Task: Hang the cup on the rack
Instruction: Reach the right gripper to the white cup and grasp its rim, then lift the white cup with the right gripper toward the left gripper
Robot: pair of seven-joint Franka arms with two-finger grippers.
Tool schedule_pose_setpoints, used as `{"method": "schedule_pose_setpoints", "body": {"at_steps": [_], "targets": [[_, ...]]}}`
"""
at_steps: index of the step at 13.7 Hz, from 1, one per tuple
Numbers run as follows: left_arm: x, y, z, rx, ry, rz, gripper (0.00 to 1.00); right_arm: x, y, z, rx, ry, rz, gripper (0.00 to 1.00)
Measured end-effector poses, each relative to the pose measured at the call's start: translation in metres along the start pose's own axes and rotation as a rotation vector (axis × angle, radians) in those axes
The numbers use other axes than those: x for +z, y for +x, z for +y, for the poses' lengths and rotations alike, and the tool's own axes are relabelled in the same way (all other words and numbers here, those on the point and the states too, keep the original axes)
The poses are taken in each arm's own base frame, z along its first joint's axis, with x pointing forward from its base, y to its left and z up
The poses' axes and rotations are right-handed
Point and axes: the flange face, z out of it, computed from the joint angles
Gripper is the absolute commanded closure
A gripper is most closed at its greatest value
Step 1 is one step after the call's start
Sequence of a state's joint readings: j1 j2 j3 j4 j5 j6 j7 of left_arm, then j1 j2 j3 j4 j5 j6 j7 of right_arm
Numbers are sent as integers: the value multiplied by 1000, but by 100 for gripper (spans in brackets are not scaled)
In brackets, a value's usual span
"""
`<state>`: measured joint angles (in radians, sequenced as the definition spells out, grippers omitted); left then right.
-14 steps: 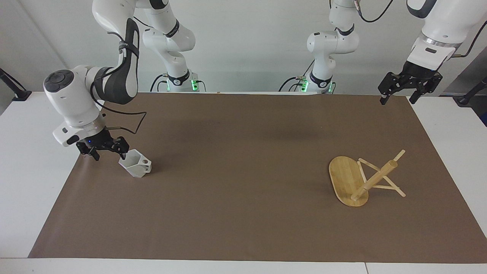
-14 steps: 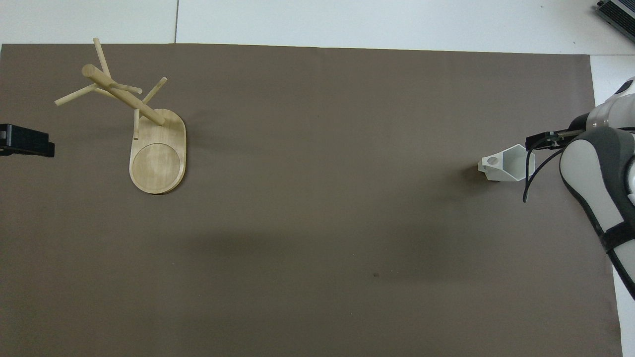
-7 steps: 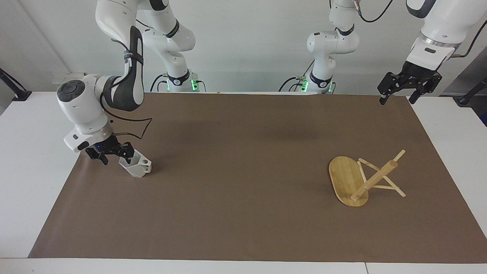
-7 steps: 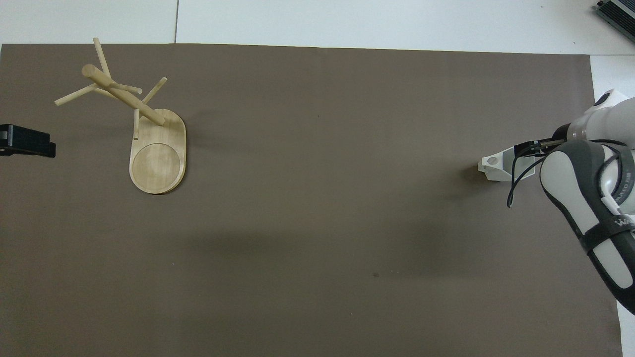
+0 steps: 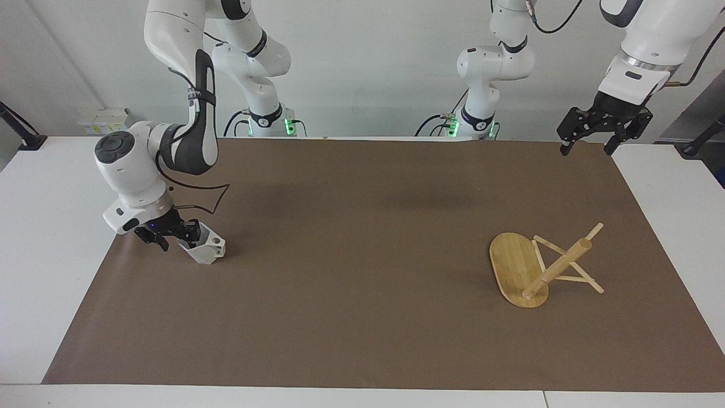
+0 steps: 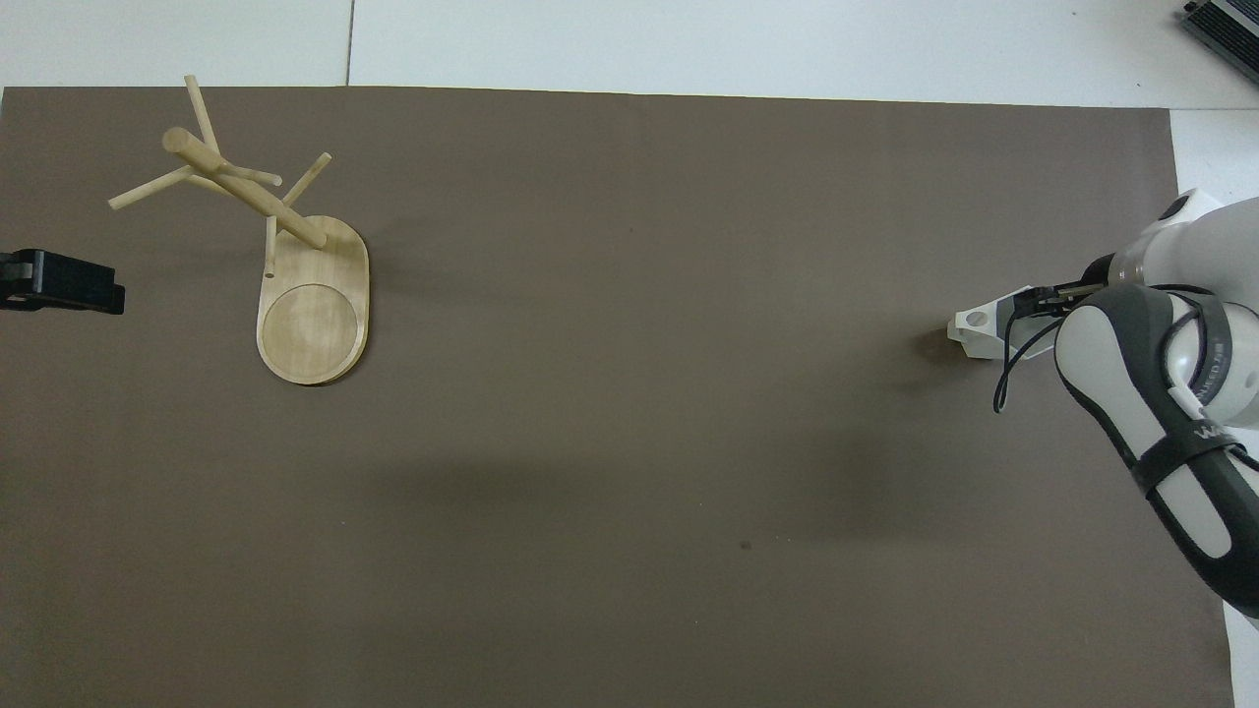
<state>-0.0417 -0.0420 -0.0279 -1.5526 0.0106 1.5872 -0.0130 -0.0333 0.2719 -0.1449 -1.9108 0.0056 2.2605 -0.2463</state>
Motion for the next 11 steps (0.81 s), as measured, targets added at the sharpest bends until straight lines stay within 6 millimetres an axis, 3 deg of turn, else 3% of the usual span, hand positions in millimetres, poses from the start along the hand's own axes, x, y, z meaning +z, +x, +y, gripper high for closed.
{"method": "schedule_pose_setpoints", "body": {"at_steps": [6, 11], "targets": [[0, 0, 4, 6, 0, -1, 0, -1, 0, 0, 0, 1, -1, 100], [1, 0, 5, 11, -1, -3, 0, -9, 2, 0, 1, 4, 2, 100]]}}
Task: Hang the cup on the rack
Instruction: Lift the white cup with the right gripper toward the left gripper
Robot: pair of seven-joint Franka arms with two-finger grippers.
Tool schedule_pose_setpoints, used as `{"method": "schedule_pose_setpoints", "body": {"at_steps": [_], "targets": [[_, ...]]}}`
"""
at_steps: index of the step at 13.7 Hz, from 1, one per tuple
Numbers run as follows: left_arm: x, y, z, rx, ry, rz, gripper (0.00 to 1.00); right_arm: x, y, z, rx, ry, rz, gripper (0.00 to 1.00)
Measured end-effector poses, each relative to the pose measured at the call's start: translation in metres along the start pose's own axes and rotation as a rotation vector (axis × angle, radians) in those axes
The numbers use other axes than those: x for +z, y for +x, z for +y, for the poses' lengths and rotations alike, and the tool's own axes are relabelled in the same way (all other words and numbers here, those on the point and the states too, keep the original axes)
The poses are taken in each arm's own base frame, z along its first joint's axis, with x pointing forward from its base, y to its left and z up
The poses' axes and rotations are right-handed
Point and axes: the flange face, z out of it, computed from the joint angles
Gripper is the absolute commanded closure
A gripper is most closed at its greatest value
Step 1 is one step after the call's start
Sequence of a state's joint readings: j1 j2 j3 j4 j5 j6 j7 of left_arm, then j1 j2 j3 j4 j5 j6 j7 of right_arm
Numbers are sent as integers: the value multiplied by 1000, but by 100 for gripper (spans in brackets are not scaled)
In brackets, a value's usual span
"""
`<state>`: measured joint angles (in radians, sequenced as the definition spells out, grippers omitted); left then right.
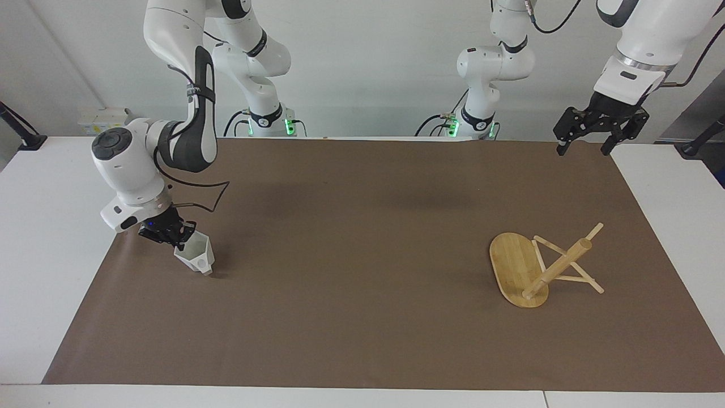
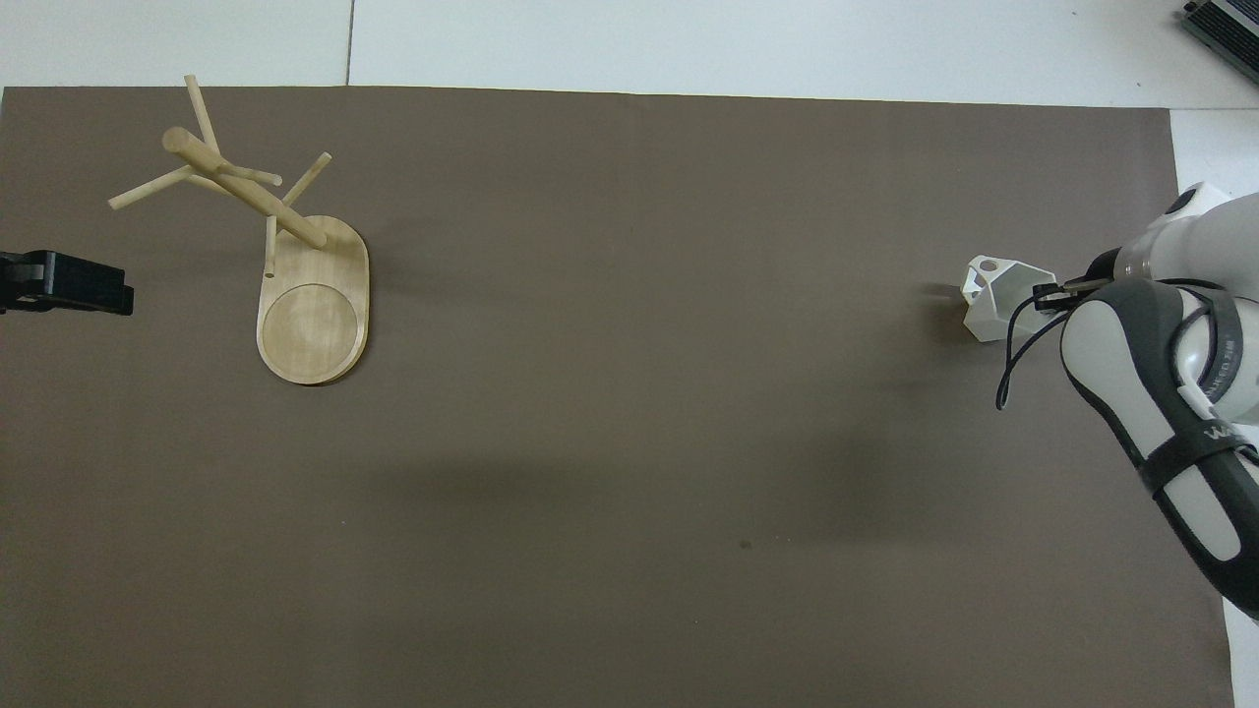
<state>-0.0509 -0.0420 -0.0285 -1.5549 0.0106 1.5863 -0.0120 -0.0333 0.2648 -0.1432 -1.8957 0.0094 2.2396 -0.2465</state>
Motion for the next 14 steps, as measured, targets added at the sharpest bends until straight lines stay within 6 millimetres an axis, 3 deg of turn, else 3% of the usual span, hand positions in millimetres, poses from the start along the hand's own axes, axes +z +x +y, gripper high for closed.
{"method": "schedule_pose_setpoints", "body": {"at_steps": [4, 8, 14], "targets": [[6, -2, 7, 14, -1, -19, 0, -3, 2, -3, -5, 1, 2, 100], [17, -11, 7, 13, 1, -46, 0, -26, 13, -11, 4, 38, 16, 100], [25, -22, 8, 15, 2, -50, 0, -70, 30, -51, 19, 230, 39, 100]]}}
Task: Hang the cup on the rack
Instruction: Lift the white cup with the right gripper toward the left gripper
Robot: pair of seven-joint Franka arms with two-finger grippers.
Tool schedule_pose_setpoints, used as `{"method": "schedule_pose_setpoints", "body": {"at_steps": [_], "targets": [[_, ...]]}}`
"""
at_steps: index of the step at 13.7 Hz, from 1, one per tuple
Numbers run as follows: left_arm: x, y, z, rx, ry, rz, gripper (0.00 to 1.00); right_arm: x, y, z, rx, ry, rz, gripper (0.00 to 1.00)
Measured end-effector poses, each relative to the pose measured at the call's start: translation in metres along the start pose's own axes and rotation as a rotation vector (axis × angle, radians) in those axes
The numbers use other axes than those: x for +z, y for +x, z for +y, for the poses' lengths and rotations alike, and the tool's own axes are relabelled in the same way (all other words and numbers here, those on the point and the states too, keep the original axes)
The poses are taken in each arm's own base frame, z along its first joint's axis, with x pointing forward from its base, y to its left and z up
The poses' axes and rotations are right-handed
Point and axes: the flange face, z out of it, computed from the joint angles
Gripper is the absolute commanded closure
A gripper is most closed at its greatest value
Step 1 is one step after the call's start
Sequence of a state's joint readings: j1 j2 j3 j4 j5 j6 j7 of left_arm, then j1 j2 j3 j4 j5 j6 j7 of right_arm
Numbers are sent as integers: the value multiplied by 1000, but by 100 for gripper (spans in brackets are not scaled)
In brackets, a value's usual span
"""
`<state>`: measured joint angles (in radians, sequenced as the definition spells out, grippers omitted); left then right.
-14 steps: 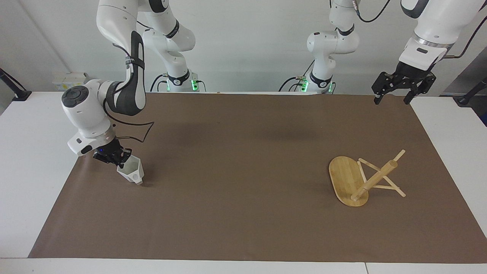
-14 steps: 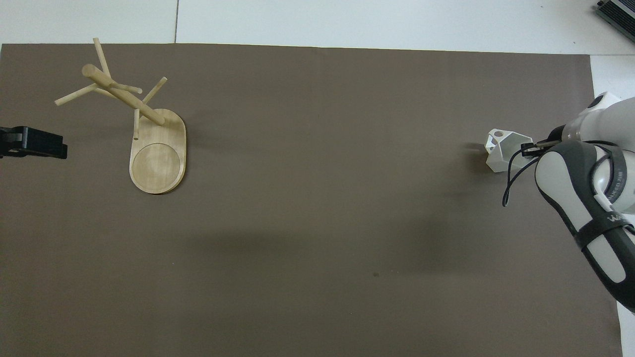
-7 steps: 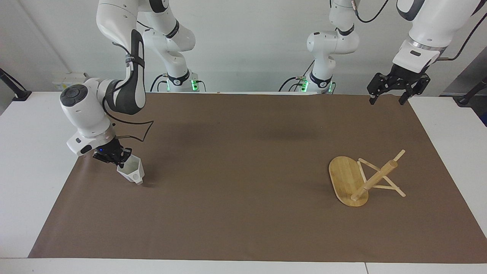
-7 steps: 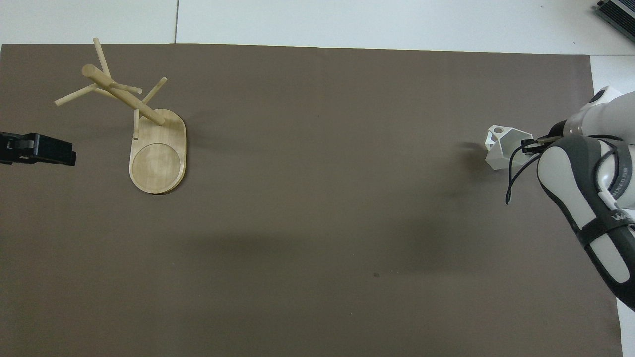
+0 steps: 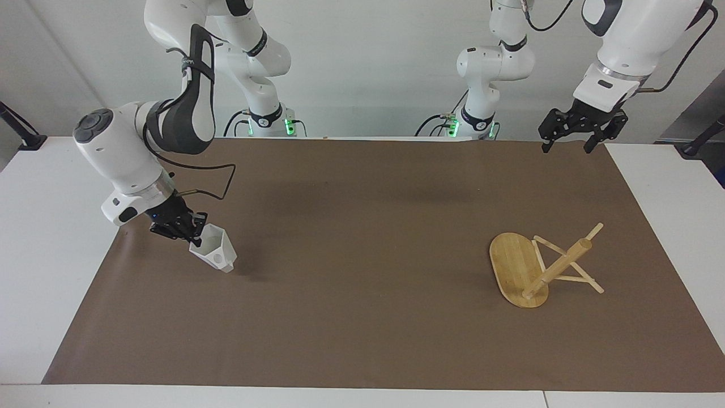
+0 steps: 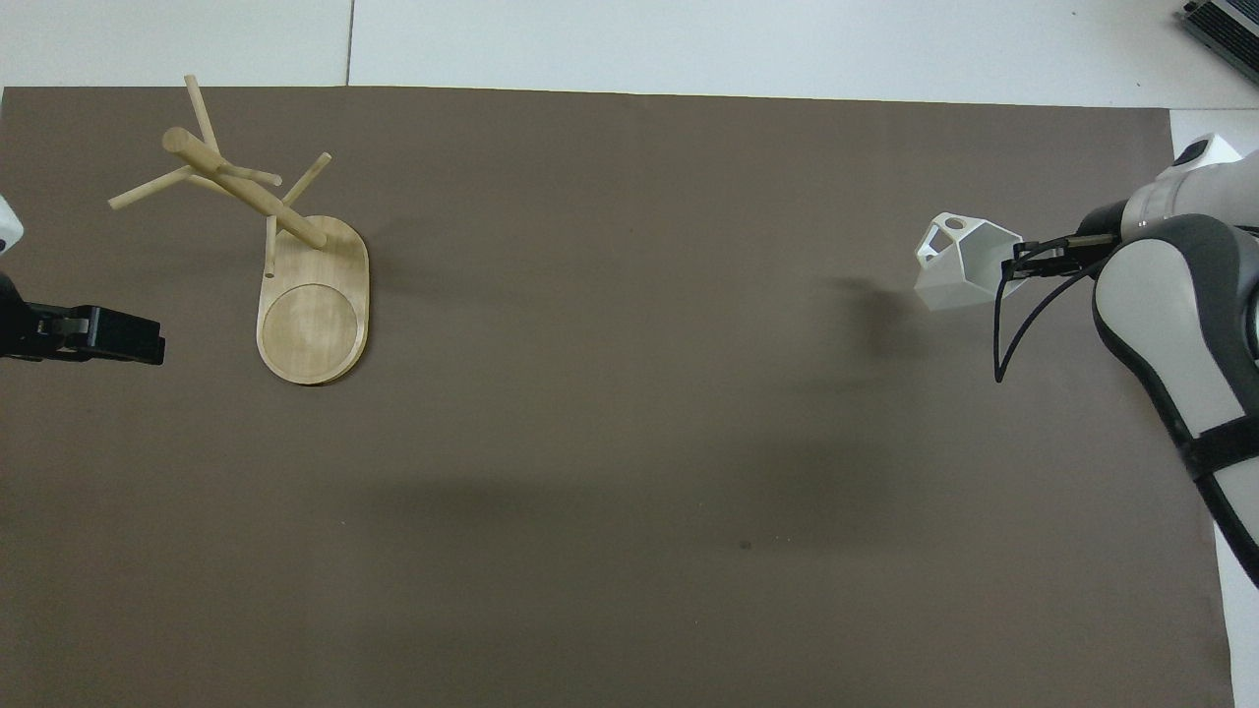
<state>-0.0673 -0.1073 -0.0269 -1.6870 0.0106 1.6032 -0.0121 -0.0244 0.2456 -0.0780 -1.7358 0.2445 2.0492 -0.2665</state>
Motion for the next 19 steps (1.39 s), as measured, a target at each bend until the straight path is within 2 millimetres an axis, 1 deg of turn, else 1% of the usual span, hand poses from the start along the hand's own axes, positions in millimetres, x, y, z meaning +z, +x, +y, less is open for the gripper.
{"method": "schedule_pose_setpoints", "body": {"at_steps": [2, 4, 7, 8, 9, 10, 11, 13, 15, 17, 19], "targets": [[1, 3, 2, 4, 0, 26, 0, -1, 5, -27, -9, 69, 9, 100], [4, 5, 9, 17, -1, 40, 0, 1, 9, -63, -43, 127, 14, 100], [11, 7, 15, 23, -13, 62, 0, -12, 18, -142, -150, 206, 46, 100], [13, 7, 15, 17, -31, 63, 0, -18, 19, -167, -167, 259, 63, 100], [14, 7, 14, 9, -50, 66, 0, -25, 20, -187, -176, 315, 79, 100], [15, 7, 14, -3, -67, 70, 0, -30, 20, -203, -202, 377, 96, 100], [16, 7, 15, -19, -82, 71, 0, -34, 20, -212, -233, 432, 116, 100], [17, 8, 18, -76, -120, 69, 0, -39, 21, -226, -285, 531, 166, 100], [16, 8, 22, -176, -172, 59, 0, -43, 21, -242, -330, 606, 220, 100], [16, 8, 26, -257, -206, 49, 0, -45, 18, -267, -410, 633, 272, 100], [16, 8, 29, -289, -215, 47, 0, -44, 13, -289, -526, 636, 298, 100]]}}
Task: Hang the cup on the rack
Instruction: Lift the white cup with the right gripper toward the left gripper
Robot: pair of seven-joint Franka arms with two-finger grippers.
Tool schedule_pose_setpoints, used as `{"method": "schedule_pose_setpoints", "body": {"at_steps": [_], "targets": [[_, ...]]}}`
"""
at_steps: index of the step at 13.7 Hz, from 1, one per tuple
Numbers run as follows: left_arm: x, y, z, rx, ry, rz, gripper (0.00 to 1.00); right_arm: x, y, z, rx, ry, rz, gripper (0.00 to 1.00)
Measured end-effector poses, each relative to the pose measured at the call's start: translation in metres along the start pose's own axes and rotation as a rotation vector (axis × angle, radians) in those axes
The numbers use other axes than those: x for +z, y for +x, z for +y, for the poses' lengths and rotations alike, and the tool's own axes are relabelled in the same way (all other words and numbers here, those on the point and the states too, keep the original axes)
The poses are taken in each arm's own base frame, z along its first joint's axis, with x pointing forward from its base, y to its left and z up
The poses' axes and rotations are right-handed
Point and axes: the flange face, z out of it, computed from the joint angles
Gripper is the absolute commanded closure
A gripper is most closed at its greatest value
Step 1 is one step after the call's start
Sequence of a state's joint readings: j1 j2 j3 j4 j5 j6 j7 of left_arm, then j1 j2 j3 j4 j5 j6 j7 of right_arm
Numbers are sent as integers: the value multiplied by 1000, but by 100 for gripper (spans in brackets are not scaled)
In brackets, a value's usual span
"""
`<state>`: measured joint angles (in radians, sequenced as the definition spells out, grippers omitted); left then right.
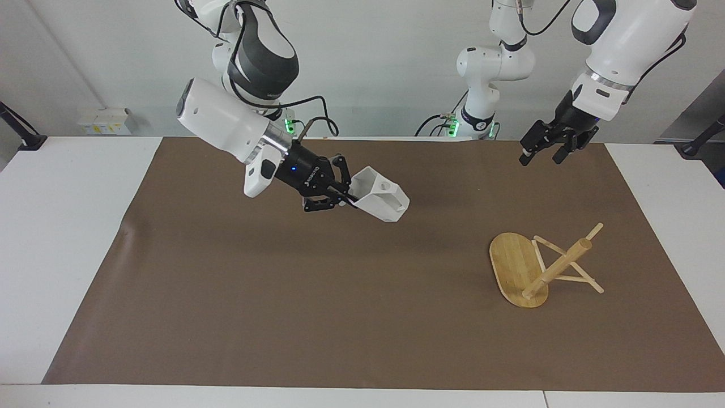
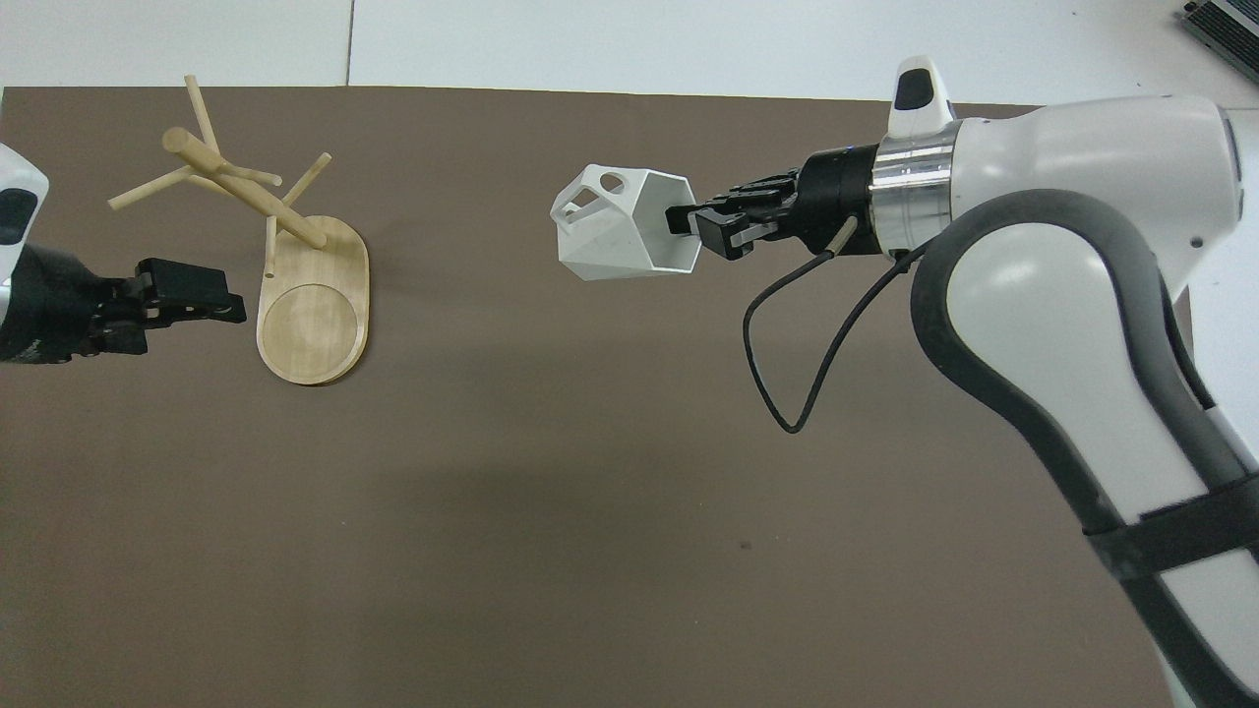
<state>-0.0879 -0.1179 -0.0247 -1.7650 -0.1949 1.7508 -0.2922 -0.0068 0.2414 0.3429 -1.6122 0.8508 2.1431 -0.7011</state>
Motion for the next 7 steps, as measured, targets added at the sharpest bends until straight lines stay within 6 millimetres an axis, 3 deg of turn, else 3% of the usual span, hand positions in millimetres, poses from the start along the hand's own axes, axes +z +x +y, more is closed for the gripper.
{"method": "schedule_pose_setpoints", "body": {"at_steps": [3, 7], "targets": [[0, 1, 5, -52, -44, 3, 0, 19, 1, -21, -166, 19, -29, 100], [6, 2, 11, -54, -55, 12, 0, 48, 3, -56, -249, 20, -53, 100]]}}
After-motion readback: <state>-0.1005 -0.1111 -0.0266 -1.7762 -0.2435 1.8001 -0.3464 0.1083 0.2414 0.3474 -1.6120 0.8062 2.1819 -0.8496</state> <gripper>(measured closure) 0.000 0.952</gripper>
